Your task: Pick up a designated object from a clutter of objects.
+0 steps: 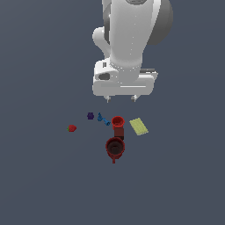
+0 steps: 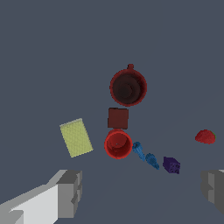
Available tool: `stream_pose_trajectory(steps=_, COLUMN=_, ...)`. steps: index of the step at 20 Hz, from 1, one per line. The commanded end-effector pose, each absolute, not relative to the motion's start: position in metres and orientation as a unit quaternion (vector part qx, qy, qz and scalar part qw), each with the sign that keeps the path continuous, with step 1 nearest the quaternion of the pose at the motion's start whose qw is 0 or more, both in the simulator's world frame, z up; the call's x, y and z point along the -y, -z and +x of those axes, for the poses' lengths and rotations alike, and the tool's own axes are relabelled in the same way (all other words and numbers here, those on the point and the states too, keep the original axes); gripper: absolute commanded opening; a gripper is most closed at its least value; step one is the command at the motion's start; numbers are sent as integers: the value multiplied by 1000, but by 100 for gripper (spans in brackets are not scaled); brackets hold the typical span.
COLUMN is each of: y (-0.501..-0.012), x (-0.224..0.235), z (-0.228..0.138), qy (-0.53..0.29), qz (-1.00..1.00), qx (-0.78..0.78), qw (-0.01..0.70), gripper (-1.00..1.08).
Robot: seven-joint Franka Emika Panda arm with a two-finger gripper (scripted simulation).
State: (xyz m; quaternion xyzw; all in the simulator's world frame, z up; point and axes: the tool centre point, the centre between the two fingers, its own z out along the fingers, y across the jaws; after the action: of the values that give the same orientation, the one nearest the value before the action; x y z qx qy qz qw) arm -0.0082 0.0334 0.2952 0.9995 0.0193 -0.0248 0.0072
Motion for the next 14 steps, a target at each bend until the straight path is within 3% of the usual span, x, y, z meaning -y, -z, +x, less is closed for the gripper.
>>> stream_pose_trajectory(steps=1, y=-295, x=-33, z=-8, qy=25, qz=999, qx=-18, qw=7, gripper=100)
stream_pose_trajectory(steps=14, y=-247, x=-7, z=-19, qy=20, qz=1000, qx=18, qw=2, gripper=100)
